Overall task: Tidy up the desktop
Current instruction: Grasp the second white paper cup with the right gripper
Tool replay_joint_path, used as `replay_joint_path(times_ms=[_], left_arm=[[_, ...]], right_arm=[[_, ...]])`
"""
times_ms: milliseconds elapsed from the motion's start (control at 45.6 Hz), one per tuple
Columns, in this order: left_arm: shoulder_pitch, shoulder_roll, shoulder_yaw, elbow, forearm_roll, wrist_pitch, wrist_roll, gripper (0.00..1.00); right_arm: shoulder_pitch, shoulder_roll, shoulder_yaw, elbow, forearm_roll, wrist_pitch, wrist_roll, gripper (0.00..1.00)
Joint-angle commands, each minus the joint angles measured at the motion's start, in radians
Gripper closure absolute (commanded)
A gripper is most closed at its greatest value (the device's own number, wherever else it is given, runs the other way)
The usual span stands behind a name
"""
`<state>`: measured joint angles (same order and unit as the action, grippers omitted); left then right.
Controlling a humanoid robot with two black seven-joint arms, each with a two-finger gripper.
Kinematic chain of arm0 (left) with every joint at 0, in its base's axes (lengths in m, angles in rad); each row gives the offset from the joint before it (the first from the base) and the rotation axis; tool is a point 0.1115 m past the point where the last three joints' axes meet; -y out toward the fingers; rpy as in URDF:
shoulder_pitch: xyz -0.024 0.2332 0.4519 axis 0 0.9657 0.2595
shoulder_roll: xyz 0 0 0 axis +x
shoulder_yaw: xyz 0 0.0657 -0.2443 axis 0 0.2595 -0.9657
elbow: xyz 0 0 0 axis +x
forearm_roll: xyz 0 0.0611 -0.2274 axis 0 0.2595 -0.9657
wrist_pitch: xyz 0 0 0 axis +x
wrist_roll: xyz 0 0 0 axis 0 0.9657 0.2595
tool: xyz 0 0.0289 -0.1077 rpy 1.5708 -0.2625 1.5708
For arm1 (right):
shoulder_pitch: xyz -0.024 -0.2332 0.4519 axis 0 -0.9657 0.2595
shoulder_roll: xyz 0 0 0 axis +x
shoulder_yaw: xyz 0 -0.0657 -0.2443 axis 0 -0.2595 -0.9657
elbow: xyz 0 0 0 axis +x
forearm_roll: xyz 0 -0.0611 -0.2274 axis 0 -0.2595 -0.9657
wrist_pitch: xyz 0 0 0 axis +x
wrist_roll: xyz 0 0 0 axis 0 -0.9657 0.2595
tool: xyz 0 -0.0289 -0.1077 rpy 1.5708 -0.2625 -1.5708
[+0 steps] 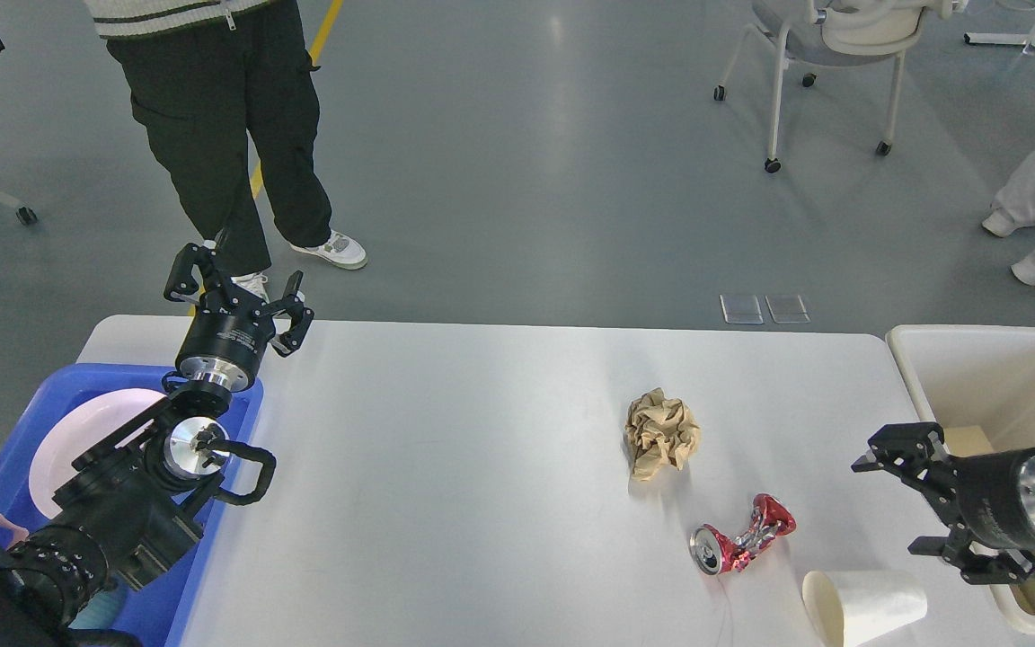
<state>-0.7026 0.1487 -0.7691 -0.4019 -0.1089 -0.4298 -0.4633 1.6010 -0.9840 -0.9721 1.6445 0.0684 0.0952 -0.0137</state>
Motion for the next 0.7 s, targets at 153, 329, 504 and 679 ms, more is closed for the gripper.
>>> replay_joint_path(times_ms=[153, 329, 504, 679], left_arm=[[0.0, 0.0, -0.001, 0.0, 0.0, -0.001, 0.0, 0.02], [0.0, 0.0, -0.001, 0.0, 0.0, 0.0, 0.0, 0.02], [0.0, 0.0, -0.001, 0.0, 0.0, -0.001, 0.0, 0.02], [0.0, 0.0, -0.001, 0.0, 0.0, -0.001, 0.0, 0.02]], right_arm=[[-0.104, -0.007, -0.016, -0.044, -0.061, -0.009, -0.014, 0.0], [-0.219, -0.007, 0.006, -0.135, -0.059, -0.022, -0.011, 0.0], [-0.378, 0.054, 0.137, -0.23, -0.039, -0.022, -0.005, 0.0], [-0.493, 0.08, 0.276, -0.258, 0.005, -0.023, -0.012, 0.0]])
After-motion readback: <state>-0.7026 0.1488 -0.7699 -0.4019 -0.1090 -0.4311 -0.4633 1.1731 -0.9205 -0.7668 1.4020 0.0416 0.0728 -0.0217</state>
